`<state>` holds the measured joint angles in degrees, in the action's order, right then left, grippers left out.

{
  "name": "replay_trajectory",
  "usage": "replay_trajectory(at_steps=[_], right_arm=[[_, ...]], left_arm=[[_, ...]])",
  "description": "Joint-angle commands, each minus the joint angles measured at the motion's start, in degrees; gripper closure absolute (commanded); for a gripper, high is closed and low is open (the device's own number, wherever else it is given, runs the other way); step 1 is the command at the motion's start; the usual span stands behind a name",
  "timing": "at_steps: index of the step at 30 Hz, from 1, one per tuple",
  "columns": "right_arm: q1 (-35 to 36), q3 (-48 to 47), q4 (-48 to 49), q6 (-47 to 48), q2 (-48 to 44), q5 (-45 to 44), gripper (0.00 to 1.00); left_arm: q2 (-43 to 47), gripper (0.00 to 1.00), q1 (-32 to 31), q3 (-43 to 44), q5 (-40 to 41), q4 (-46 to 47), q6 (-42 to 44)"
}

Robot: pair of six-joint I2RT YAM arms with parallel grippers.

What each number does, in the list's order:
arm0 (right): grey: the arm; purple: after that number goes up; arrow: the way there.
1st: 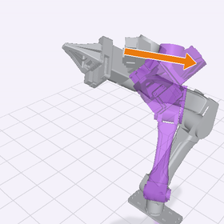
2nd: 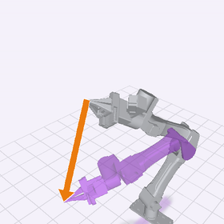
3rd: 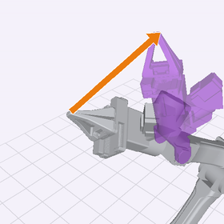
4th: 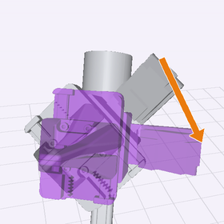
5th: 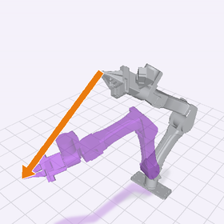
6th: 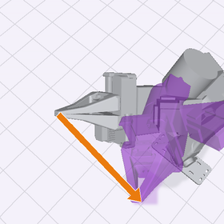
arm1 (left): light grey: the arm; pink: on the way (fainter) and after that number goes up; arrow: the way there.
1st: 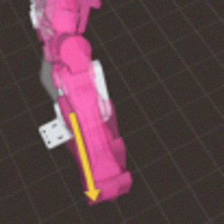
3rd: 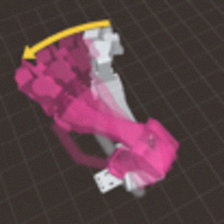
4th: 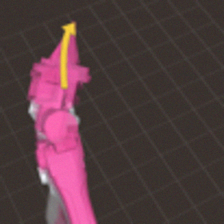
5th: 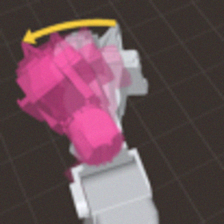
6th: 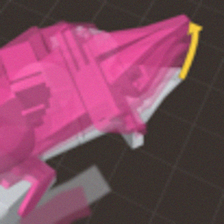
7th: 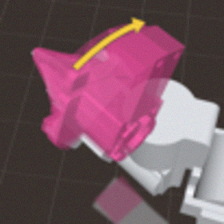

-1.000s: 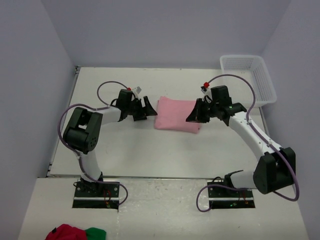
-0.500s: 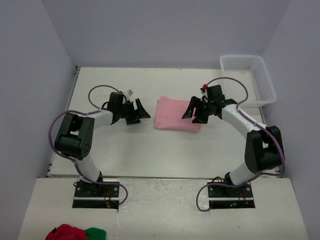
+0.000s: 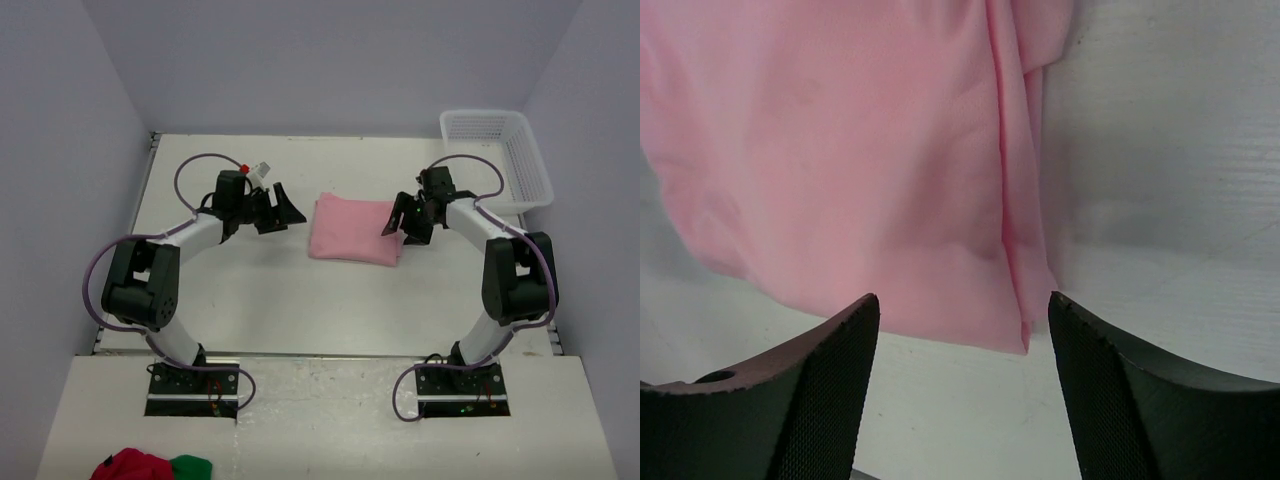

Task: Fold and stack the t-shirts
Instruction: Smooth out wrinkles on the folded tshirt

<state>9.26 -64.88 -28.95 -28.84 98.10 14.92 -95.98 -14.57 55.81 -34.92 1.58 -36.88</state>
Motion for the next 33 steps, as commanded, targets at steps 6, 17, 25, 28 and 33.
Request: replay_trajectory(at_steps=[6,17,25,28,33], right_arm=[[0.85,0.99,2.67,2.47,-6.96,6.0,0.39],[3.13,-2.97,9.43,-1.12,-0.13,25.94,1.0],[7.96,-6.04,13.39,-3.85,10.78,30.08,1.0],[8.41,-5.0,15.14,-5.17,13.07,29.47,1.0],[8.41,-3.24,13.05,-6.57,15.1,22.89,1.0]], left_arm=[[-1.22,0.31,-0.64,-4.22,-6.91,10.35,-4.24],[-10.0,1.0,-7.75,2.98,-16.58,27.65,-14.69],[-27.66,1.0,-10.04,7.82,-20.36,45.77,-27.0],[-31.62,1.0,-9.95,8.7,-20.63,47.46,-27.98],[-34.01,1.0,-9.34,9.31,-18.97,40.72,-23.69]])
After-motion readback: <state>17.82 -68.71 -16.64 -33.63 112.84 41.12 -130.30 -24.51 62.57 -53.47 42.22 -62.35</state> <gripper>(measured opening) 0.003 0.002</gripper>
